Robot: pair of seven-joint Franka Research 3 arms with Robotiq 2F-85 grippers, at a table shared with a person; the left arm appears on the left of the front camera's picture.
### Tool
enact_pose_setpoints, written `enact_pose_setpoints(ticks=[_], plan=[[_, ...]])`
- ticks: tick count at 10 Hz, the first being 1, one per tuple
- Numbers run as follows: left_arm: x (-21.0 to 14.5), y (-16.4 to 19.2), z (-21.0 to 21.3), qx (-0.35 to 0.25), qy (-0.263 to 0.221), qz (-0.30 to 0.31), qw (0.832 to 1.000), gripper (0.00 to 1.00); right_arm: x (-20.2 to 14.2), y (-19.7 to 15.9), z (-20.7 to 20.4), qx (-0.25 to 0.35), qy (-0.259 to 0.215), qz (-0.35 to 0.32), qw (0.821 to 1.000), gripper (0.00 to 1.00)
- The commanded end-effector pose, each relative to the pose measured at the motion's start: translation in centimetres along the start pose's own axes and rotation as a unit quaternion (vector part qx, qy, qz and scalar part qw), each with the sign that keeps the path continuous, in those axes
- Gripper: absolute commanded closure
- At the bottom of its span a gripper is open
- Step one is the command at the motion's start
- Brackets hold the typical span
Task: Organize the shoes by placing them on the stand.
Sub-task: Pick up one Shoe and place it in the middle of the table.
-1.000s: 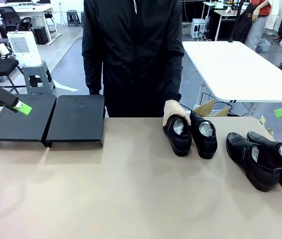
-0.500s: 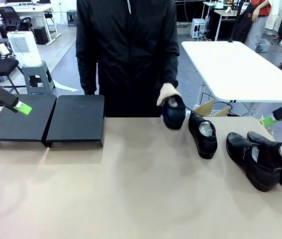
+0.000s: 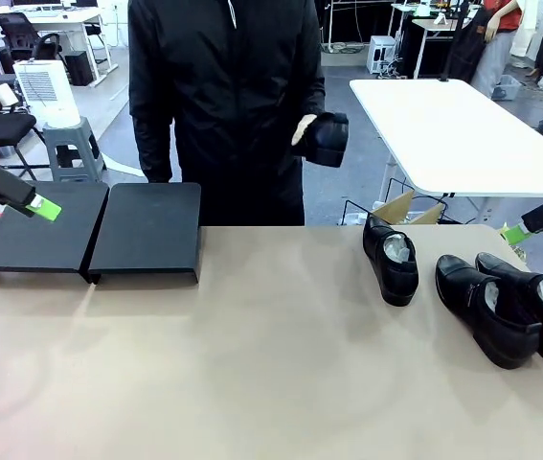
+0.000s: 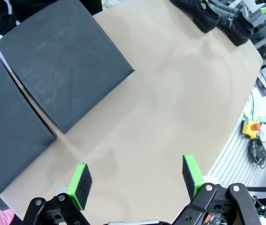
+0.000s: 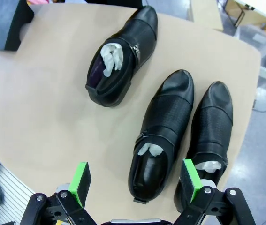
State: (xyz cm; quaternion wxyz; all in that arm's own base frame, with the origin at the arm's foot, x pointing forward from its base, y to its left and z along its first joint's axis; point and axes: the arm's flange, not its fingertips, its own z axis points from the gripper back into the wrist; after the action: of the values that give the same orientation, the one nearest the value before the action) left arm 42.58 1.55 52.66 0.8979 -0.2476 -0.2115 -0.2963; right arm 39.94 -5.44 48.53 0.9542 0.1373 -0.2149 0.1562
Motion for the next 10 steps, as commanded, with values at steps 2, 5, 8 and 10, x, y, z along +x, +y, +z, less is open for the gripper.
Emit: enact_pose_setpoints(ticks=[2,5,8,10], plan=[[-0.1,0.1,0.1,-0.008,-0.005,-0.004,1.0,0.0,-0.1,1.3,-2.9,-0.058,0.077,0.017,0.995,0.0],[-0.1,0.1,0.1,-0.008,-0.005,-0.004,1.0,0.0,-0.8,2.1,-5.9,-0.157,0.13,-0.004,0.979,0.0],[-0.1,0.1,0.1,-0.008,-0.005,-0.004,1.0,0.0,-0.4,1.2,-8.2,-0.213,0.141,-0.039,0.966,0.0],[-0.1,0.1,0.1,-0.008,-0.005,-0.004,1.0,0.0,0.0,1.2,-8.6,-0.193,0.157,-0.062,0.967,0.0]])
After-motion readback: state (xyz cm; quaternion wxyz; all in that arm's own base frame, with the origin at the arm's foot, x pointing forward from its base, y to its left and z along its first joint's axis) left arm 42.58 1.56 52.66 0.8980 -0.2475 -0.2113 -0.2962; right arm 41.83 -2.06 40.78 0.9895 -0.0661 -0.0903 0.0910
